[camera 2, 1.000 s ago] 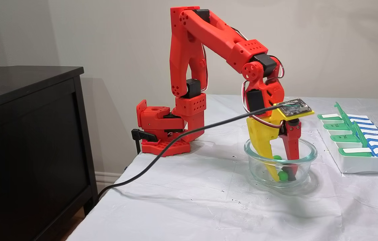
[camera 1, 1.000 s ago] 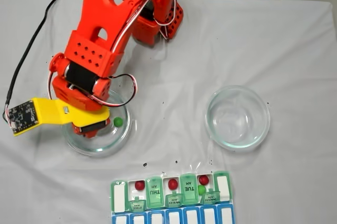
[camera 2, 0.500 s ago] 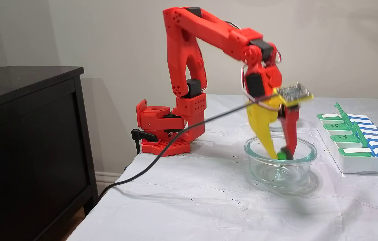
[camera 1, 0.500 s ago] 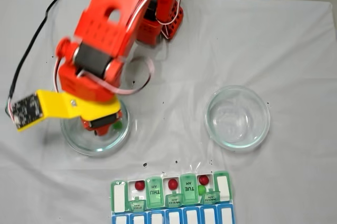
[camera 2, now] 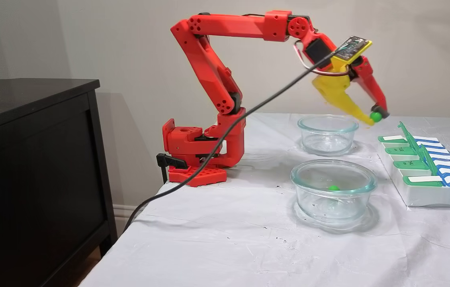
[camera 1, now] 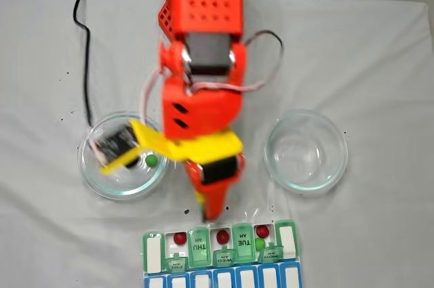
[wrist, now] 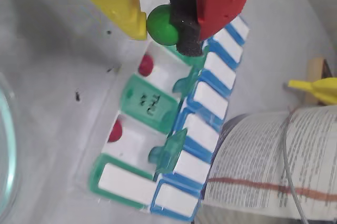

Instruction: Sort medicines into box.

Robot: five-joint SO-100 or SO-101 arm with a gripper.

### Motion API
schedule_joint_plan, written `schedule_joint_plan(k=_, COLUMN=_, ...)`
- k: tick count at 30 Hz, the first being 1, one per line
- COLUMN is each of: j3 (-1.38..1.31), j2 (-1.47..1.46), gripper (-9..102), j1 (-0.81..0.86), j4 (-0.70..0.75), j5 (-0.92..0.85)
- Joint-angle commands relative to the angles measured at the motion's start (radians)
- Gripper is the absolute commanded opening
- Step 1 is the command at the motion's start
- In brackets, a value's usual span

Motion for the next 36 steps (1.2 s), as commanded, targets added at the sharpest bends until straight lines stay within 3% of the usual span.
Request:
schedule_joint_plan(k=1, j3=-0.117, j2=-0.15, gripper=0, j1=-0.037, j4=-0.118, j5=0.034)
schedule_joint_plan(k=15, j3=-0.304, j2=-0.374, gripper=0, j1=-0.048, j4=-0.173, j5=0.043)
schedule_joint_plan(k=26, j3=-0.229, j2=-0.327, gripper=0, j1=-0.089, j4=-0.258, j5=0.006)
schedule_joint_plan(k=36, j3=-0.239, j2=-0.373, gripper=0, j1=-0.087, j4=-0.23, j5=0.021)
